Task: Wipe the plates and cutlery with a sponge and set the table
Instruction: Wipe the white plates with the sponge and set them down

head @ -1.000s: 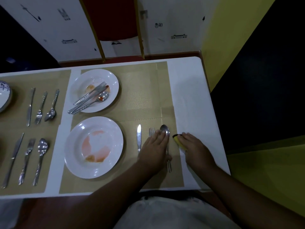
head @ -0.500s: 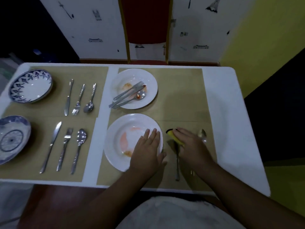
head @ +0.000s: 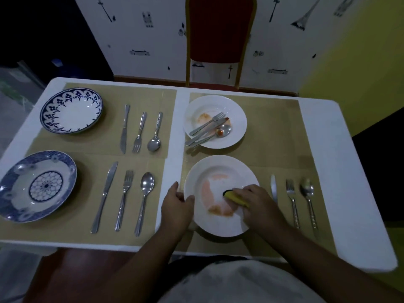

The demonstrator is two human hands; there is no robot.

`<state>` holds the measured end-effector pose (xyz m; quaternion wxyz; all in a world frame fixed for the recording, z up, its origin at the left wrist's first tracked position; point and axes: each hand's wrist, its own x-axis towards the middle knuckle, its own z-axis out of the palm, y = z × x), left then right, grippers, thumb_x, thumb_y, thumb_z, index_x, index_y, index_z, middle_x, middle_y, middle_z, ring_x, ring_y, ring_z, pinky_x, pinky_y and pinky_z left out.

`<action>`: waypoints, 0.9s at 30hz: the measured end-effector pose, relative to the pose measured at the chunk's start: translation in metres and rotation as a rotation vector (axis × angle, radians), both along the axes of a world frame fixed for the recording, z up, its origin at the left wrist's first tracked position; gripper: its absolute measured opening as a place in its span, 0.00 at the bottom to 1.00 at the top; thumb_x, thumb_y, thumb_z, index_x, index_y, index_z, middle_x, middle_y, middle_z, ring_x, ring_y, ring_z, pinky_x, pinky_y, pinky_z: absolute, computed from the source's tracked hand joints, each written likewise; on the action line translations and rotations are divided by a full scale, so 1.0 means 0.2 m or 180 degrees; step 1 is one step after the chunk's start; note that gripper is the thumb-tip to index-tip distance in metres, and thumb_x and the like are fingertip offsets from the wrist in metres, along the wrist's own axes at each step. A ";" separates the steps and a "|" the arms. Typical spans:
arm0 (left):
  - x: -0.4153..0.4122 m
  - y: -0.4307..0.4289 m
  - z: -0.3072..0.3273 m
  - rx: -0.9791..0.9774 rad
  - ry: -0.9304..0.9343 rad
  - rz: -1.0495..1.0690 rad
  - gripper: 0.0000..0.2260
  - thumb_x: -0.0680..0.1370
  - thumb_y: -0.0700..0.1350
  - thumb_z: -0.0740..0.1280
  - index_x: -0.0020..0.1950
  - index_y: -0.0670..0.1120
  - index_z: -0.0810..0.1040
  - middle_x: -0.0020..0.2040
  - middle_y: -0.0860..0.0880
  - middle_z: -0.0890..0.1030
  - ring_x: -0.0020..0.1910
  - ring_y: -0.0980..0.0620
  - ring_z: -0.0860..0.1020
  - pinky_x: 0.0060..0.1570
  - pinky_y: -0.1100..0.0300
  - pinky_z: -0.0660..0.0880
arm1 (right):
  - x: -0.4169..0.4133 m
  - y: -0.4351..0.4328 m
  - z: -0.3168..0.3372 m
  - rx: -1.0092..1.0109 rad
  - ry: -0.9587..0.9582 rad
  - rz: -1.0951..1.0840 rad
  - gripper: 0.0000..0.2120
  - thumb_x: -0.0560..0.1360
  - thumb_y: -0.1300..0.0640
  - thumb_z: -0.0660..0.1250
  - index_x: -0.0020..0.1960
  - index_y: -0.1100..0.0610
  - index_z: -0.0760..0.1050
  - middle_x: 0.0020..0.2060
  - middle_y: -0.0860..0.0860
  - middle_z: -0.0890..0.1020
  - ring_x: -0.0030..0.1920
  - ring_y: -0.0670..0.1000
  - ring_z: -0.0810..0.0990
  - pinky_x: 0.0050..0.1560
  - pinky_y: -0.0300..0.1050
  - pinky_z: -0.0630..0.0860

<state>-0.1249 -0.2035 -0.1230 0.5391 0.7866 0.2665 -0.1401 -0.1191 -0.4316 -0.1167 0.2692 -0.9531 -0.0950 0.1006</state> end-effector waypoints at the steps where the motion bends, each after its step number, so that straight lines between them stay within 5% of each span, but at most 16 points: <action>1: 0.00 0.01 0.01 -0.0313 0.0030 0.0096 0.14 0.78 0.40 0.68 0.60 0.54 0.80 0.50 0.44 0.85 0.52 0.43 0.83 0.53 0.43 0.82 | 0.01 0.02 0.03 0.0030 -0.0072 -0.0166 0.14 0.74 0.54 0.65 0.58 0.50 0.79 0.46 0.51 0.78 0.50 0.51 0.74 0.54 0.46 0.67; 3: -0.01 0.01 0.03 -0.0822 0.0165 0.0237 0.10 0.79 0.40 0.66 0.51 0.54 0.83 0.47 0.45 0.86 0.48 0.42 0.85 0.45 0.37 0.83 | 0.05 0.05 0.08 0.0102 -0.0134 -0.0535 0.12 0.73 0.58 0.67 0.56 0.52 0.80 0.44 0.50 0.78 0.47 0.51 0.74 0.55 0.47 0.64; 7: -0.04 -0.01 0.06 -0.1560 0.0419 0.0392 0.10 0.82 0.43 0.63 0.60 0.53 0.79 0.53 0.42 0.83 0.50 0.39 0.83 0.32 0.47 0.82 | 0.11 0.08 0.07 -0.0094 0.0135 -0.0900 0.12 0.70 0.61 0.67 0.51 0.54 0.81 0.41 0.53 0.78 0.41 0.53 0.75 0.39 0.43 0.70; 11: -0.08 -0.05 0.08 -0.1516 0.0243 0.0245 0.10 0.83 0.43 0.61 0.61 0.53 0.79 0.52 0.45 0.84 0.51 0.42 0.83 0.38 0.48 0.83 | 0.15 0.11 0.06 -0.0158 0.0328 -0.1053 0.11 0.67 0.66 0.65 0.44 0.55 0.82 0.34 0.51 0.79 0.36 0.52 0.76 0.34 0.43 0.67; 13: -0.09 -0.07 0.08 -0.1331 0.0126 0.0027 0.11 0.83 0.43 0.61 0.61 0.51 0.79 0.51 0.46 0.84 0.50 0.45 0.84 0.42 0.43 0.84 | 0.16 0.13 0.09 -0.0384 0.0296 -0.0966 0.12 0.69 0.66 0.64 0.47 0.56 0.82 0.37 0.51 0.82 0.41 0.51 0.78 0.45 0.47 0.66; 15: -0.10 -0.08 0.10 -0.1332 0.0052 -0.0109 0.11 0.83 0.44 0.61 0.61 0.53 0.80 0.51 0.48 0.85 0.50 0.47 0.84 0.44 0.40 0.84 | 0.16 0.13 0.10 -0.0474 0.0215 -0.0735 0.13 0.72 0.65 0.64 0.52 0.54 0.82 0.44 0.50 0.83 0.48 0.49 0.79 0.54 0.42 0.60; 17: -0.09 -0.09 0.12 -0.1370 0.0027 -0.0152 0.11 0.83 0.45 0.61 0.59 0.56 0.80 0.50 0.50 0.86 0.50 0.48 0.85 0.45 0.41 0.84 | 0.18 0.13 0.11 -0.0134 0.0287 -0.0527 0.15 0.71 0.61 0.68 0.57 0.52 0.80 0.50 0.47 0.83 0.52 0.48 0.79 0.56 0.38 0.66; 21: -0.05 -0.13 0.16 -0.1493 0.0064 -0.0009 0.11 0.84 0.45 0.61 0.59 0.55 0.81 0.52 0.47 0.86 0.51 0.44 0.84 0.46 0.38 0.83 | 0.23 0.15 0.06 -0.0353 0.0459 0.0779 0.27 0.66 0.52 0.75 0.65 0.50 0.75 0.62 0.47 0.78 0.61 0.47 0.74 0.65 0.43 0.67; 27: -0.02 -0.12 0.20 -0.1506 0.0037 0.0254 0.12 0.85 0.45 0.60 0.64 0.53 0.79 0.54 0.46 0.85 0.51 0.43 0.85 0.40 0.46 0.84 | 0.16 0.10 0.16 -0.0676 -0.0094 0.2277 0.21 0.66 0.60 0.74 0.58 0.47 0.80 0.57 0.44 0.81 0.52 0.52 0.78 0.57 0.45 0.69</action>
